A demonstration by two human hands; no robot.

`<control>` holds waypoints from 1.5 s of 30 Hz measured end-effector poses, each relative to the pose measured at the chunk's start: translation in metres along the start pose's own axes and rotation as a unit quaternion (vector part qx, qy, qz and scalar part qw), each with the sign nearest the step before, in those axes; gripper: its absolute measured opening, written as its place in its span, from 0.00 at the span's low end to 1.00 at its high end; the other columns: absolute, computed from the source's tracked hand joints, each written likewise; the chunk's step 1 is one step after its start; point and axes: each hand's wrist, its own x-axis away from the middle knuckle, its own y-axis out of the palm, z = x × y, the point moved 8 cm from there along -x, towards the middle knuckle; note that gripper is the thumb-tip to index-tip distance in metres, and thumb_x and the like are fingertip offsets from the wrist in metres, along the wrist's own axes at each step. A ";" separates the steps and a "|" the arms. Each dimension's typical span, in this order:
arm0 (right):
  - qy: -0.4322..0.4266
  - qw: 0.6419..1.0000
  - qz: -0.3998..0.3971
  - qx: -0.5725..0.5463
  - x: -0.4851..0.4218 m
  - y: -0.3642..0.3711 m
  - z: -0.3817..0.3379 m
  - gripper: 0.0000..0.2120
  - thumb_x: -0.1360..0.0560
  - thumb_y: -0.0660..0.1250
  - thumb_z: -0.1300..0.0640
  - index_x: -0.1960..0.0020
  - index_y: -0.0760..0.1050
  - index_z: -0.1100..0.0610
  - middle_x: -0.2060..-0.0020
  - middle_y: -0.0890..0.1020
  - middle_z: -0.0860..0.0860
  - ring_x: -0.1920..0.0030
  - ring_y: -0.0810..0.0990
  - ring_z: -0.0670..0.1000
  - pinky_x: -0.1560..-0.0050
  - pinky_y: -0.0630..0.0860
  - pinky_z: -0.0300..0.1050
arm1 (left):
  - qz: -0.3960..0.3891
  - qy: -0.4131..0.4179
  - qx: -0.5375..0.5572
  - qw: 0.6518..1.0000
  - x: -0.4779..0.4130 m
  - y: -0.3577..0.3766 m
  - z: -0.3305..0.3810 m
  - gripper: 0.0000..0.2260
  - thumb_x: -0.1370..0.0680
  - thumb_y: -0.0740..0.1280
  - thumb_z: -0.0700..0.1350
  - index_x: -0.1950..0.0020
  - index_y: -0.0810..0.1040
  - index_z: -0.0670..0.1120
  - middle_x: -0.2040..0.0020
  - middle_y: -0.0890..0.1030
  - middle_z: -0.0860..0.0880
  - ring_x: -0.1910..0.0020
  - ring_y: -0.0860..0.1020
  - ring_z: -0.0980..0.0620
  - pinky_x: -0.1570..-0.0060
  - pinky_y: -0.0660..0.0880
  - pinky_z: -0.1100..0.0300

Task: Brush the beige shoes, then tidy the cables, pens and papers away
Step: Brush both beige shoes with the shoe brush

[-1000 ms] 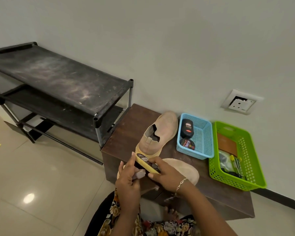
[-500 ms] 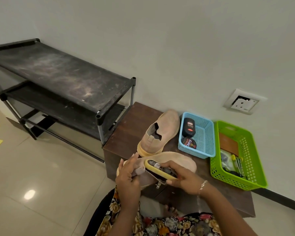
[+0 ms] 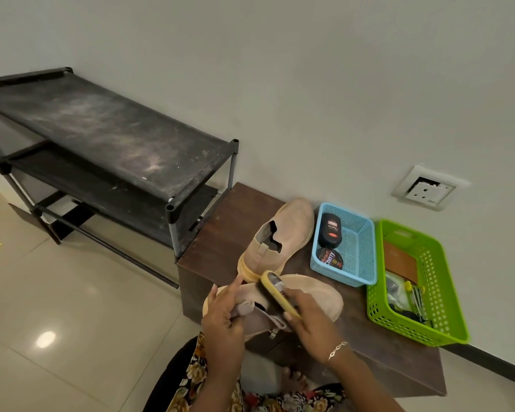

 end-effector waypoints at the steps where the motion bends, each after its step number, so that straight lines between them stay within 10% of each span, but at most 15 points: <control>1: 0.076 0.996 0.015 0.039 -0.004 -0.006 0.031 0.22 0.23 0.56 0.47 0.30 0.61 0.48 0.37 0.69 0.54 0.40 0.72 0.55 0.40 0.69 0.47 | 0.005 -0.002 0.005 1.000 0.001 -0.001 0.000 0.22 0.32 0.62 0.38 0.39 0.77 0.46 0.58 0.80 0.68 0.50 0.79 0.63 0.33 0.54 0.76; 5: 0.251 0.956 0.084 0.125 -0.006 -0.027 0.066 0.21 0.22 0.57 0.53 0.29 0.60 0.48 0.36 0.67 0.58 0.38 0.70 0.62 0.40 0.69 0.52 | 0.011 -0.001 0.010 1.000 0.003 0.003 -0.001 0.24 0.34 0.62 0.30 0.40 0.76 0.46 0.56 0.79 0.68 0.50 0.74 0.75 0.33 0.54 0.76; 12: -0.038 0.997 -0.038 -0.055 -0.008 0.008 -0.033 0.19 0.22 0.61 0.56 0.33 0.64 0.50 0.39 0.72 0.51 0.42 0.72 0.50 0.40 0.69 0.44 | 0.014 0.018 -0.009 1.000 0.000 0.001 0.000 0.25 0.36 0.58 0.31 0.41 0.77 0.42 0.55 0.74 0.79 0.50 0.70 0.80 0.34 0.54 0.78; 19: 0.264 0.952 0.048 0.150 -0.018 -0.035 0.062 0.21 0.23 0.58 0.53 0.31 0.61 0.50 0.36 0.68 0.58 0.37 0.70 0.62 0.40 0.69 0.50 | 0.033 0.022 0.011 0.999 0.000 -0.003 -0.002 0.18 0.33 0.58 0.43 0.47 0.81 0.47 0.55 0.77 0.76 0.51 0.75 0.72 0.36 0.58 0.78; 25: -0.042 0.981 -0.142 -0.129 -0.013 0.016 -0.020 0.20 0.28 0.61 0.51 0.37 0.64 0.45 0.37 0.71 0.49 0.37 0.71 0.49 0.34 0.66 0.44 | 0.021 0.034 -0.012 0.999 -0.004 0.000 -0.004 0.21 0.35 0.60 0.35 0.48 0.81 0.52 0.55 0.79 0.72 0.52 0.76 0.69 0.33 0.57 0.73; 32: 0.218 0.959 0.021 0.179 -0.032 -0.041 0.086 0.20 0.25 0.63 0.55 0.34 0.64 0.50 0.39 0.72 0.57 0.39 0.73 0.59 0.39 0.70 0.49 | 0.025 0.024 -0.003 0.999 -0.003 0.001 -0.002 0.20 0.36 0.58 0.37 0.47 0.76 0.53 0.55 0.77 0.75 0.53 0.76 0.68 0.36 0.56 0.78; 38: -0.055 0.983 -0.153 -0.089 -0.013 0.008 0.001 0.21 0.29 0.63 0.54 0.38 0.65 0.45 0.39 0.71 0.46 0.38 0.71 0.47 0.34 0.66 0.40 | 0.015 0.016 -0.024 0.999 -0.005 0.004 -0.005 0.17 0.36 0.61 0.31 0.59 0.81 0.50 0.59 0.79 0.68 0.53 0.76 0.67 0.34 0.56 0.76; 43: 0.174 0.948 -0.012 0.265 -0.016 -0.048 0.094 0.24 0.27 0.64 0.55 0.32 0.64 0.46 0.39 0.71 0.54 0.39 0.73 0.58 0.39 0.70 0.48 | 0.037 0.006 -0.015 0.999 -0.002 0.002 -0.011 0.16 0.37 0.59 0.32 0.58 0.82 0.43 0.59 0.80 0.65 0.54 0.76 0.67 0.35 0.57 0.76; 45: 0.126 0.961 -0.007 0.246 -0.019 -0.039 0.068 0.23 0.27 0.63 0.57 0.33 0.66 0.47 0.40 0.72 0.52 0.39 0.73 0.57 0.39 0.71 0.46 | 0.027 0.013 -0.020 0.999 -0.003 0.004 -0.010 0.15 0.37 0.59 0.32 0.60 0.82 0.43 0.59 0.81 0.61 0.54 0.76 0.67 0.35 0.57 0.76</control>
